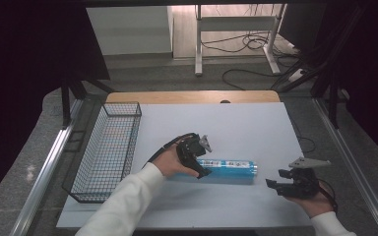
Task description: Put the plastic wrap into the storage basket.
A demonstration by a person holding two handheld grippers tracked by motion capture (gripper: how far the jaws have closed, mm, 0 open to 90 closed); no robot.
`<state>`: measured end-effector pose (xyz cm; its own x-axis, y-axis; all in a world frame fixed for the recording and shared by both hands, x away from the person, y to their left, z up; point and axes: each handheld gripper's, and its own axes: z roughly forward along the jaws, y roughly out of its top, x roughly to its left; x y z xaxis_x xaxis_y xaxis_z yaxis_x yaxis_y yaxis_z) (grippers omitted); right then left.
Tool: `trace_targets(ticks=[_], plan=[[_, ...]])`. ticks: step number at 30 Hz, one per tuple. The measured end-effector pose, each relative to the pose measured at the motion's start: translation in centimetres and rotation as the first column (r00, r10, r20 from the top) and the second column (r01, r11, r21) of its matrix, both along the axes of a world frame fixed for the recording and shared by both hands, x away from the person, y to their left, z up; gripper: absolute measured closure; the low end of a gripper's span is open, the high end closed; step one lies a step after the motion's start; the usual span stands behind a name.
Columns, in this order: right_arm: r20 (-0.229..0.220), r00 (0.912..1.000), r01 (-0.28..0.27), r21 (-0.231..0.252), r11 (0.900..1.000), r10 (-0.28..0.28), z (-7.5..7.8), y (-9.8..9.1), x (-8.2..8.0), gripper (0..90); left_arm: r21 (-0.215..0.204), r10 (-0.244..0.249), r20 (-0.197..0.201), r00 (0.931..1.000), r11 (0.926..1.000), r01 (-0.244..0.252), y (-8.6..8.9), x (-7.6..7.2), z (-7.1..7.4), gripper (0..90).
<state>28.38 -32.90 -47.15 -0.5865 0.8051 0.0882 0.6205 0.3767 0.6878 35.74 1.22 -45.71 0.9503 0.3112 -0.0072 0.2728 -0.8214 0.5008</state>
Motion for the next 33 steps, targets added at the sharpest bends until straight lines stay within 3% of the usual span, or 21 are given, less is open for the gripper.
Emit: trace_targets(ticks=[9,19,27,33], plan=[[-0.009,0.9999,0.011,-0.006,0.9999,-0.011,-0.2,0.0,0.1,34.1,0.031,-0.054,-0.041,0.9977,0.9980,0.055,-1.7,1.4,-1.0,16.1],[-0.015,0.9998,0.011,-0.007,0.9999,-0.011,-0.4,-0.1,0.1,34.1,0.084,-0.070,-0.076,0.9946,0.9935,0.077,-3.3,2.0,-2.7,16.2],[-0.020,0.9997,0.010,-0.007,0.9999,-0.010,-0.4,-0.1,0.2,34.2,0.137,-0.094,-0.069,0.9932,0.9852,0.102,-4.3,2.0,-3.4,14.6],[-0.022,0.9997,0.008,-0.007,0.9999,-0.009,-0.5,-0.2,0.2,34.3,0.196,-0.092,-0.072,0.9931,0.9750,0.105,-4.9,2.1,-4.2,16.4]])
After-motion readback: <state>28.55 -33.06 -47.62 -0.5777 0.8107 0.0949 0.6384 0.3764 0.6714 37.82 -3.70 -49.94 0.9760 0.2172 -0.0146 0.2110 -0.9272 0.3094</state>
